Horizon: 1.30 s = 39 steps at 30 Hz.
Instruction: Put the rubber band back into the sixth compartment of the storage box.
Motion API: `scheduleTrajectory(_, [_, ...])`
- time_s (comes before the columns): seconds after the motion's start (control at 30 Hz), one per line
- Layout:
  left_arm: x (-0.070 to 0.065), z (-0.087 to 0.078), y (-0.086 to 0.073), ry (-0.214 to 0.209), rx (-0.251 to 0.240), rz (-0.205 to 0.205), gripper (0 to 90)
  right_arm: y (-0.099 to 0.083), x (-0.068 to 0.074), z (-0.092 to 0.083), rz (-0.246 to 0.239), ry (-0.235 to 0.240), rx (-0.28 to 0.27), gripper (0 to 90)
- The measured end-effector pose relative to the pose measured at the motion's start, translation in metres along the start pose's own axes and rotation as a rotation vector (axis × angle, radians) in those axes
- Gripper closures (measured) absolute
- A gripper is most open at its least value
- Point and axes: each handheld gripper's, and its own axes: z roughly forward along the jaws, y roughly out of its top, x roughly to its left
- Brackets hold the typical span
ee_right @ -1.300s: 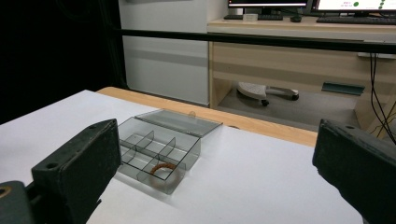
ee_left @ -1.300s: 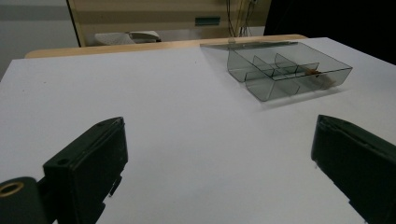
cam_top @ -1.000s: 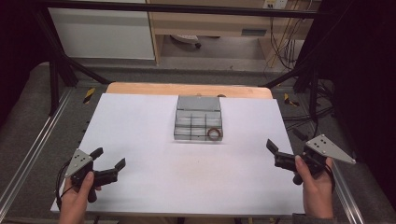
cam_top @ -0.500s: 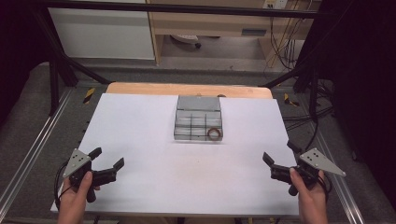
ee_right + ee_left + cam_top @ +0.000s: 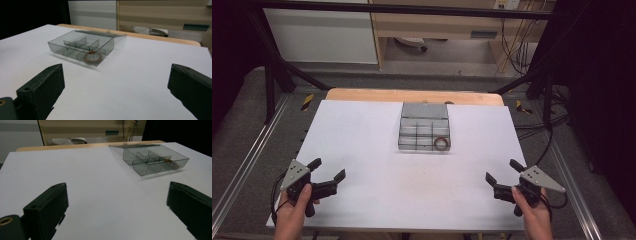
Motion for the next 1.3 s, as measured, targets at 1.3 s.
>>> scheduleTrajectory(1.3, [-0.006,0.017,-0.009,-0.009,0.123,0.01,5.2,-0.021,0.012,0.086,0.02,0.063,0.163,2.6])
